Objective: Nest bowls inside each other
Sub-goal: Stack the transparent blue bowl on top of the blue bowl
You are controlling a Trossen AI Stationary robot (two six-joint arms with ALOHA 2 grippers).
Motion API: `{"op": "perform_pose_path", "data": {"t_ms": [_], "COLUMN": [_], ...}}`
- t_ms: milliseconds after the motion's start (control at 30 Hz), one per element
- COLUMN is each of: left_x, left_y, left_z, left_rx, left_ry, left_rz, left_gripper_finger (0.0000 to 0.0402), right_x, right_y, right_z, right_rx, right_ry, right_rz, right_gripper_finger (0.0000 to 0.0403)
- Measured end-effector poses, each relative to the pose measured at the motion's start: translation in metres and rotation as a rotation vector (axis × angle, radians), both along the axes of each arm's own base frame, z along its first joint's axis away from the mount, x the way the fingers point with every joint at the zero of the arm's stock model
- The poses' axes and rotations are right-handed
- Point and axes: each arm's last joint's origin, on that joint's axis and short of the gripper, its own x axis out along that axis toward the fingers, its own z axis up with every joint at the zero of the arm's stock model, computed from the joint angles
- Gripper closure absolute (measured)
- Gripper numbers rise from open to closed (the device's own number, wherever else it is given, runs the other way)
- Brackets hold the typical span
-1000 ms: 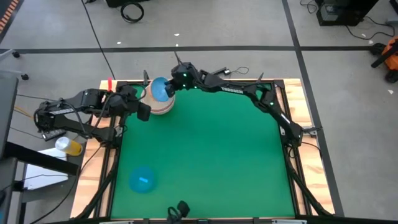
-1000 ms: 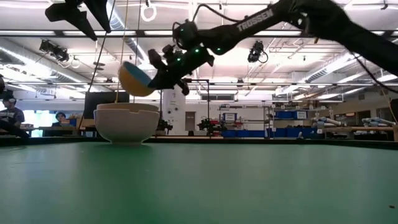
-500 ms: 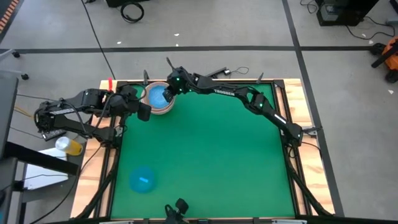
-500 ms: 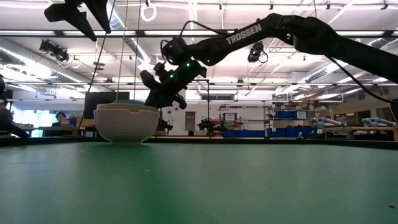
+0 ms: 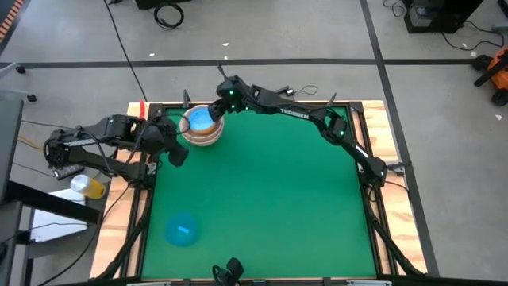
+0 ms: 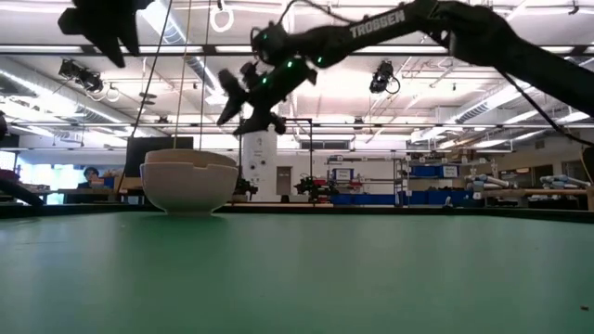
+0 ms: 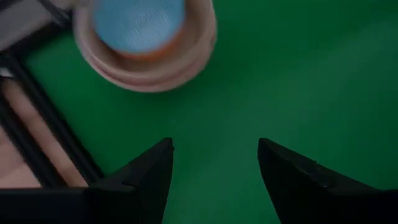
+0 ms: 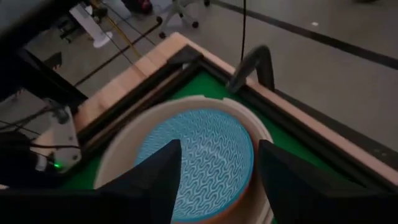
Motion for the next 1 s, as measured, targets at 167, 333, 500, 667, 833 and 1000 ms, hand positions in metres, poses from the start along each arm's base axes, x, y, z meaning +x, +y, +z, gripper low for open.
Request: {"op": "perform_pose_path", "data": {"t_ms": [167, 333, 500, 667, 833, 1000], "left_x": [0.000, 0.004, 0.000, -0.011, -0.015, -0.011], "left_y": [-0.021, -0.047, -0.066, -0.080, -0.088, -0.092], "left_z": [-0.053, -0.120, -0.154, -0.168, -0.182, -0.198], "left_rx": [-0.124, -0.310, -0.403, -0.455, -0.463, -0.499], "left_ry": [0.064, 0.010, 0.048, 0.116, 0.139, 0.099], "left_rz": [-0.173, -0.279, -0.376, -0.485, -0.486, -0.458], "left_gripper_finger": [0.0166, 0.0166, 0.0166, 0.0174, 0.0210, 0.0251], "right_x": [-0.015, -0.028, -0.036, -0.038, -0.039, -0.036], "right_y": [0.026, 0.054, 0.074, 0.093, 0.112, 0.129], "right_z": [0.037, 0.051, 0.056, 0.049, 0.046, 0.046], "right_rx": [-0.002, -0.012, 0.018, 0.050, 0.040, 0.038], "right_ry": [0.045, 0.171, 0.251, 0.349, 0.418, 0.422], "right_rz": [0.095, 0.185, 0.221, 0.260, 0.250, 0.253], "right_gripper_finger": [0.0192, 0.0192, 0.0193, 0.0192, 0.0192, 0.0192]}}
